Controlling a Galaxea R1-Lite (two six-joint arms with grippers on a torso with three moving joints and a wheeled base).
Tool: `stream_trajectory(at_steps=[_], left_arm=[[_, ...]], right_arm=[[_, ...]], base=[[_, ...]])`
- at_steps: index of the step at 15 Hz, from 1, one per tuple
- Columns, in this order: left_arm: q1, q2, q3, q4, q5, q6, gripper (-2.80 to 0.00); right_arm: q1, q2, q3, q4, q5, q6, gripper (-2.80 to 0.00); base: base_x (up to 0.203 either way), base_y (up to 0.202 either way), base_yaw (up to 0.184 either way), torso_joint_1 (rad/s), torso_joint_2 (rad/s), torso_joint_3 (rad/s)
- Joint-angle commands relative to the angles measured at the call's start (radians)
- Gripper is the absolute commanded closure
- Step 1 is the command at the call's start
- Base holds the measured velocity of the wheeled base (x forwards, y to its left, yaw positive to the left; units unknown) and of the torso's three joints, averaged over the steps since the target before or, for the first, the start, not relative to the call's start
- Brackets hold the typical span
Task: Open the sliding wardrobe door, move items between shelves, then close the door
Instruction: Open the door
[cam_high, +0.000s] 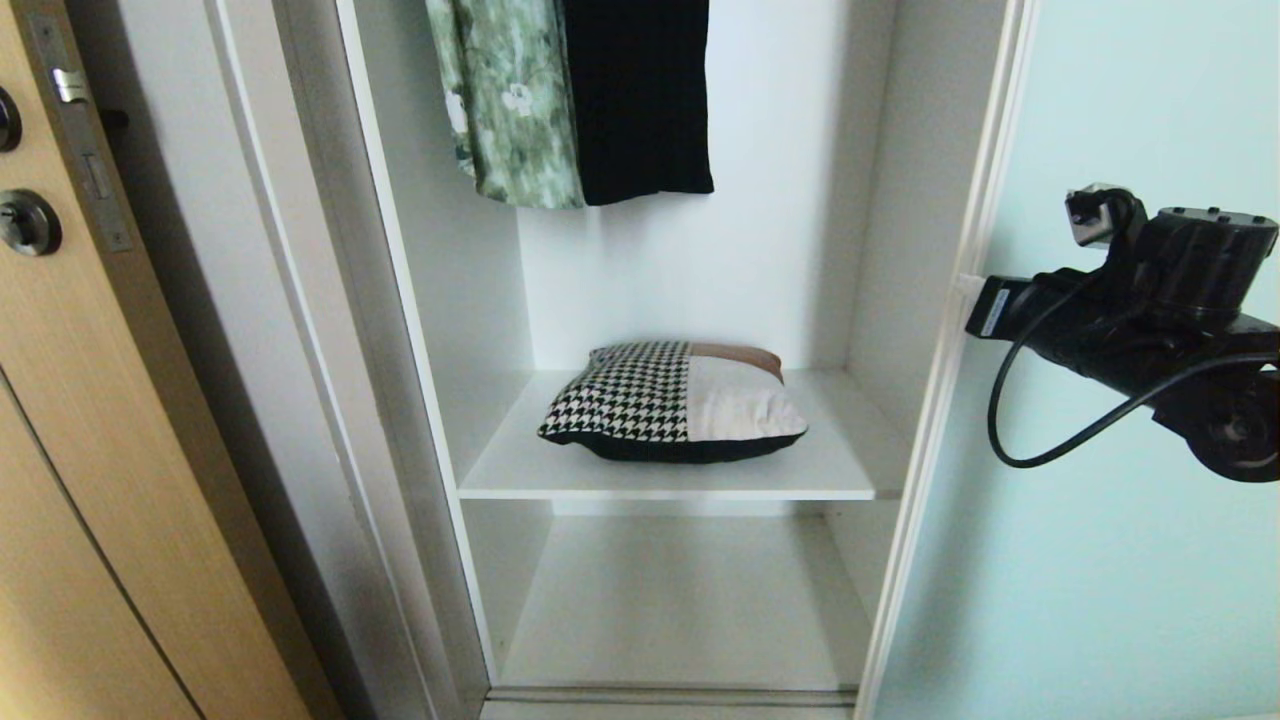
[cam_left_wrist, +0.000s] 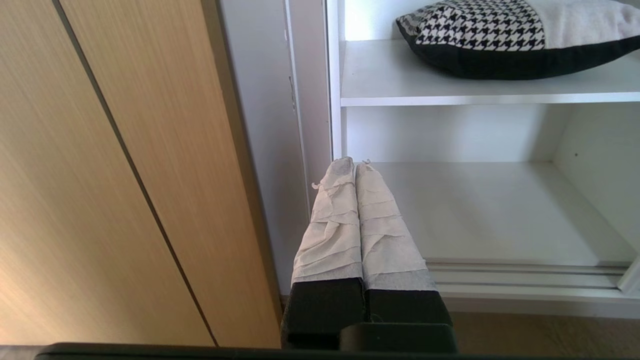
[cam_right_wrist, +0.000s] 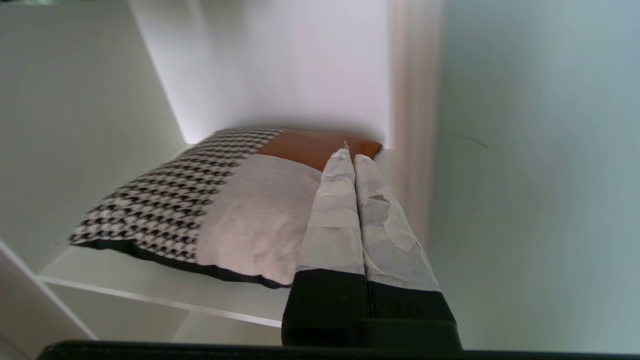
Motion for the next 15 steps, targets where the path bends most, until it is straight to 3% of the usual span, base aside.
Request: stream_trajectory(at_steps=[1,15], left_arm=[[0.000,0.002,0.000,0.000,0.000,0.000,0.00],[0.000,0.002,0.000,0.000,0.000,0.000,0.00]], right_arm=[[-0.016,0.013,-0.005,-0.006,-0.003,0.001,0.00],[-0.131,0.058,-0.056,-0.008,0.003,0.007,0.00]], base=[[0.000,0.000,0.000,0.000,0.00,0.000],[0.000,0.000,0.000,0.000,0.00,0.000]])
